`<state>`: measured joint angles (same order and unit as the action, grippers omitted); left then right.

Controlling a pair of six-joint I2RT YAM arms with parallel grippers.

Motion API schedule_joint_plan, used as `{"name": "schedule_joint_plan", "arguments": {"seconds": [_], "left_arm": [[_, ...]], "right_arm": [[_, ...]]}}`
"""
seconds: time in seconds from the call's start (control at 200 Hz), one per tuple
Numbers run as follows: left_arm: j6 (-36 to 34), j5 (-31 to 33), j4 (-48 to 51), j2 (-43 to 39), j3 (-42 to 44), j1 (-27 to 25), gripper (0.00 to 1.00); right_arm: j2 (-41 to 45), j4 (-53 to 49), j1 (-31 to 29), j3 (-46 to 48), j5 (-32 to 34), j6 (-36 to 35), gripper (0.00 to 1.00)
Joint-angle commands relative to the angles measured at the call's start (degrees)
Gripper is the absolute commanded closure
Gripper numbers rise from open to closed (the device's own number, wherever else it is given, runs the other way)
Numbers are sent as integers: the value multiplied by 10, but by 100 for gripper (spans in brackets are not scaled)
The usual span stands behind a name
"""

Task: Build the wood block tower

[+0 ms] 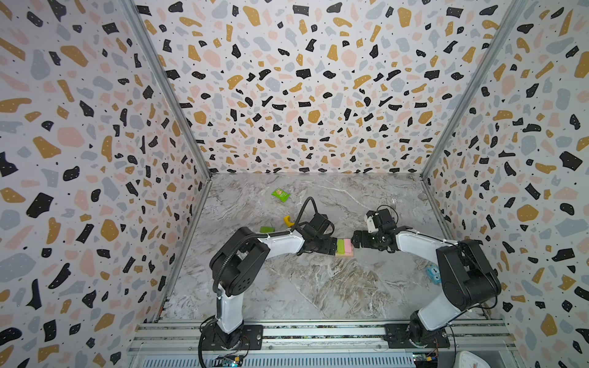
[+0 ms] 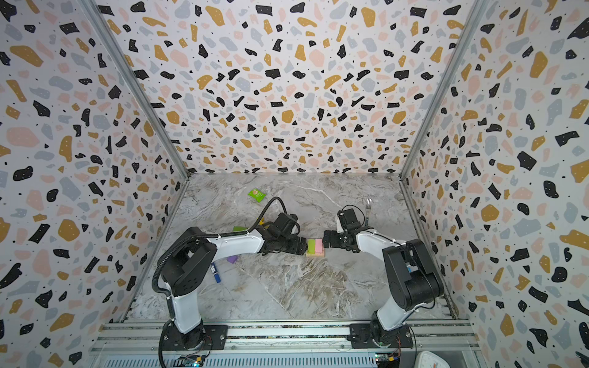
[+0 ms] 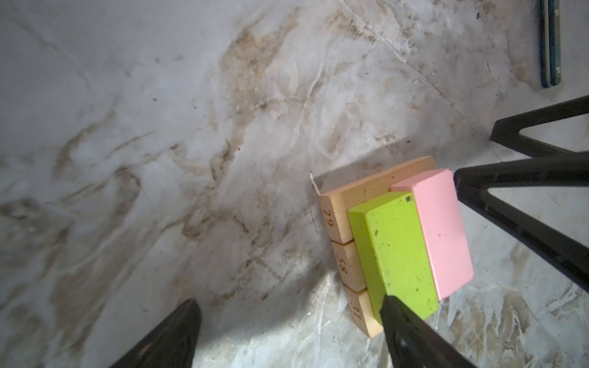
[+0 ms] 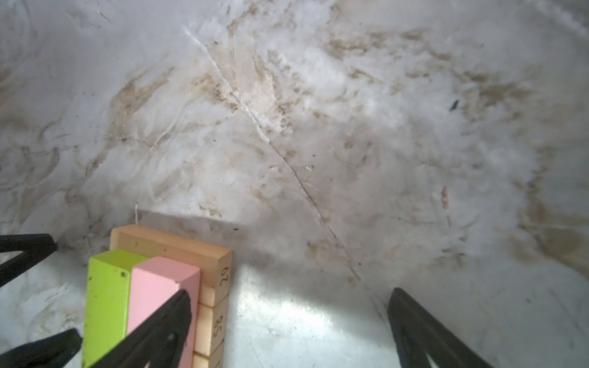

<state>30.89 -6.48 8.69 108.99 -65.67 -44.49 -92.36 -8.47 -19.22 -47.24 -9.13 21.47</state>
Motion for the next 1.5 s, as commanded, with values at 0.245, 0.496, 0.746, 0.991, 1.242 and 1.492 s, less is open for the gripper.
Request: {"name": "schedule_joint_plan", "arguments": {"seconds": [0.245,0.496,0.746,0.991,1.242,1.492], "left_arm": [[3,-14,46,18,-6,-8,9],[0,-11,49,18,-9,-8,9],[-1,-8,53,21,-13,-8,9],[-6,5,64,14,-15,-7,9],[-14,22,74,8,-25,3,9],[-28,26,89,-11,-32,28,8]], "right_arm": [[-15,-23,-5,-5,1,5,3],[-14,-25,-5,-7,5,5,3],[-12,-25,-4,-5,6,6,3],[-8,-27,-5,-3,11,7,3],[-4,-30,-4,-7,13,8,3],[15,-45,-5,-16,39,10,3]]}}
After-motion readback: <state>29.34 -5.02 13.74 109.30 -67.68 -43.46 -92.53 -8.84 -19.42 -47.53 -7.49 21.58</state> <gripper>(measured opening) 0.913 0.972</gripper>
